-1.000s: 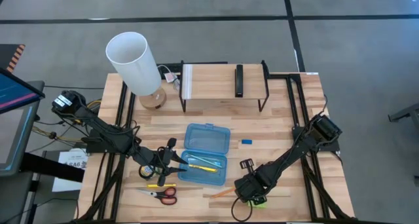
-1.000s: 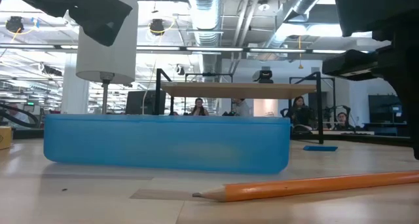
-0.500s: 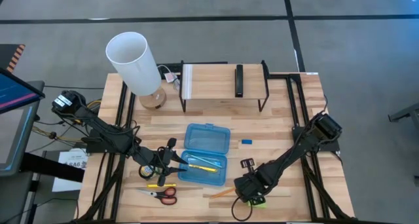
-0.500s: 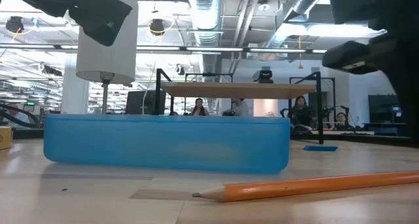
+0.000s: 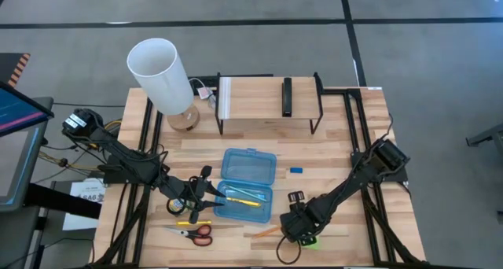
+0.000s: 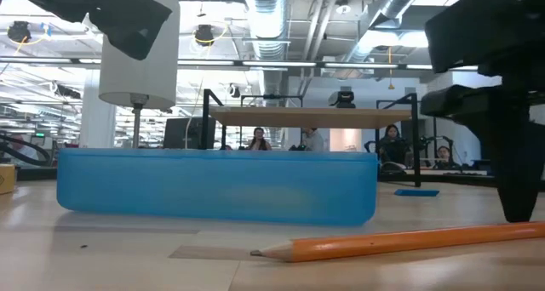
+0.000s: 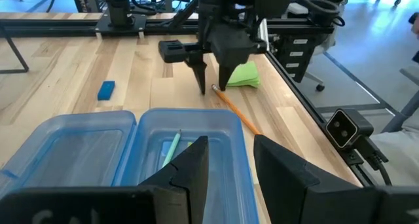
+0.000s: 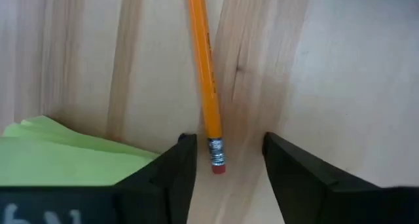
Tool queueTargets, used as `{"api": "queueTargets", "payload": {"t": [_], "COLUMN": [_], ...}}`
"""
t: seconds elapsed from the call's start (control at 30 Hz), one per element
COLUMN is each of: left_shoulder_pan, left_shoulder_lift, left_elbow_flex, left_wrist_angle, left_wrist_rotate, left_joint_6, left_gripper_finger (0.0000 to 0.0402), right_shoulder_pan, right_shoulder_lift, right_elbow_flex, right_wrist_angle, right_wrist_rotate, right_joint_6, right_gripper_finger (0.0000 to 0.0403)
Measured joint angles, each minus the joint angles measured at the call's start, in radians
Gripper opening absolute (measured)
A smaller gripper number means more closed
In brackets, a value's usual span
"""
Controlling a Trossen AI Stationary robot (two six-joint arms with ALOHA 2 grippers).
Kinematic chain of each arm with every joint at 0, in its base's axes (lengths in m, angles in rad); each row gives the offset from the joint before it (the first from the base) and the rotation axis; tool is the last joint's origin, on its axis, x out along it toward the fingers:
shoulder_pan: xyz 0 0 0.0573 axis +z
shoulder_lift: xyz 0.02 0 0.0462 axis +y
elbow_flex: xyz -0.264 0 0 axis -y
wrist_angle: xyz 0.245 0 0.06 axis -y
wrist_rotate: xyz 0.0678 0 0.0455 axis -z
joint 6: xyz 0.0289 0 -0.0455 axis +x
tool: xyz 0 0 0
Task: Pack school essentials
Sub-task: Put the orange pencil into the blue supply box
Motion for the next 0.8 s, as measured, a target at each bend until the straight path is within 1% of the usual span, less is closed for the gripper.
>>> {"api": "queueTargets", "payload": {"t": [0.07, 0.13, 0.37, 0.4, 0.57, 0.8], "left_shoulder_pan": [0.000, 0.000, 0.000, 0.000, 0.000, 0.000], "left_shoulder_lift": [0.000, 0.000, 0.000, 0.000, 0.000, 0.000], "left_elbow_flex": [0.000, 0.000, 0.000, 0.000, 0.000, 0.000], "left_wrist_angle": [0.001, 0.002, 0.003, 0.004, 0.004, 0.007], "left_wrist_rotate": [0.000, 0.000, 0.000, 0.000, 0.000, 0.000], "left_joint_6": [0.000, -0.002, -0.011, -0.011, -0.010, -0.006], "left_gripper_finger": [0.0109, 0.0109, 0.0109, 0.0109, 0.0109, 0.0109], "right_shoulder_pan": [0.000, 0.000, 0.001, 0.002, 0.001, 0.005], "right_shoulder_lift": [-0.002, -0.004, -0.004, -0.004, -0.013, -0.021], "right_elbow_flex": [-0.015, -0.025, -0.033, -0.033, -0.029, 0.042], "right_wrist_angle": [0.007, 0.008, 0.004, 0.004, -0.001, -0.074], "right_wrist_rotate": [-0.003, -0.001, 0.008, 0.009, 0.002, 0.007], "right_joint_6": [0.008, 0.008, -0.010, -0.019, -0.041, -0.071], "right_gripper_finger": [0.0189, 0.0160, 0.0029, 0.0017, 0.0009, 0.0003]}}
